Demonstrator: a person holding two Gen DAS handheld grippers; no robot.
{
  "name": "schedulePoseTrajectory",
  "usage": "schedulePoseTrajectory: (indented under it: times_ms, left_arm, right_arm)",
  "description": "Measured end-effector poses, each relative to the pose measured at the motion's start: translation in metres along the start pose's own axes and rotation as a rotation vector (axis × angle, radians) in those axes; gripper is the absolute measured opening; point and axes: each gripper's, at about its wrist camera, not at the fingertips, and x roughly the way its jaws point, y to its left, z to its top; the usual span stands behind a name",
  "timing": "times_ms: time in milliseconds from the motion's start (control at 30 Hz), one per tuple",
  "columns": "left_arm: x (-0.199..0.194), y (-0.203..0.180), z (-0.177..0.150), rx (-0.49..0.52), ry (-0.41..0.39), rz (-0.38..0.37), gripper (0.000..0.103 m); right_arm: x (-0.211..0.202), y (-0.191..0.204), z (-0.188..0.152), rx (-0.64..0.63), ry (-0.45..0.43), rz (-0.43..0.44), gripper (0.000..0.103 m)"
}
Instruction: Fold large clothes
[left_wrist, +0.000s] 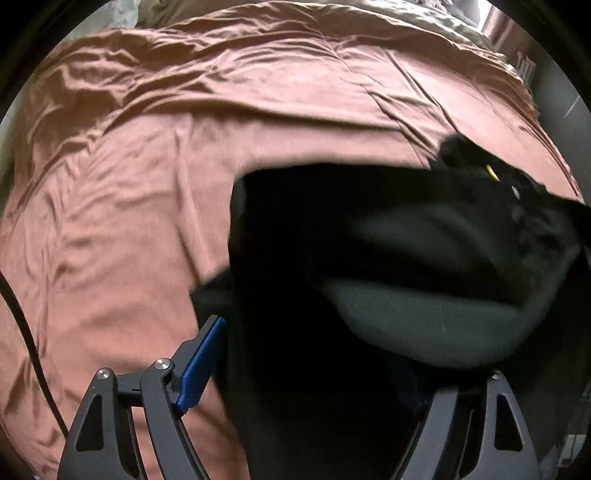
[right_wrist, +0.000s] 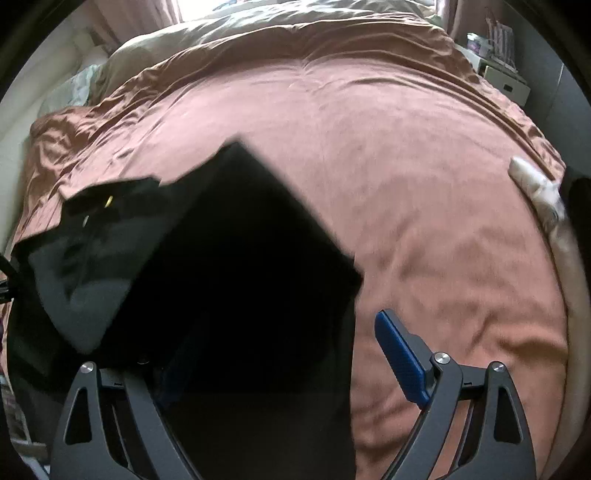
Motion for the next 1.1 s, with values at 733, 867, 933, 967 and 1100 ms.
schedulePoseTrajectory:
  times_ms: [733, 867, 933, 967, 1100]
  left_arm:
    - [-0.027, 0.037, 0.036, -0.164, -0.234, -0.095, 0.004]
    - [-0.028, 0.038, 0.039, -0.179, -0.245, -0.076, 0.005]
    - [-0.021, 0.034, 0.043, -0.172, -0.235, -0.050, 0.005]
    - [-0.018, 0.032, 0.043, -0.164, -0.228, -0.035, 0.006]
    - [-0.007, 0.035, 0.044, -0.180, -0.168, -0.051, 0.006]
  right_arm:
    - [-0.004, -0.051, 0.009, 0.200, -0.236, 0.221, 0.001]
    - [-0.004, -0.040, 0.004, 0.186, -0.259, 0.183, 0.001]
    - [0.003, -0.034, 0.006, 0.187, -0.246, 0.161, 0.001]
    - [0.007, -0.032, 0.008, 0.188, -0.237, 0.155, 0.001]
    - [0.022, -0.031, 0.013, 0.213, -0.171, 0.168, 0.003]
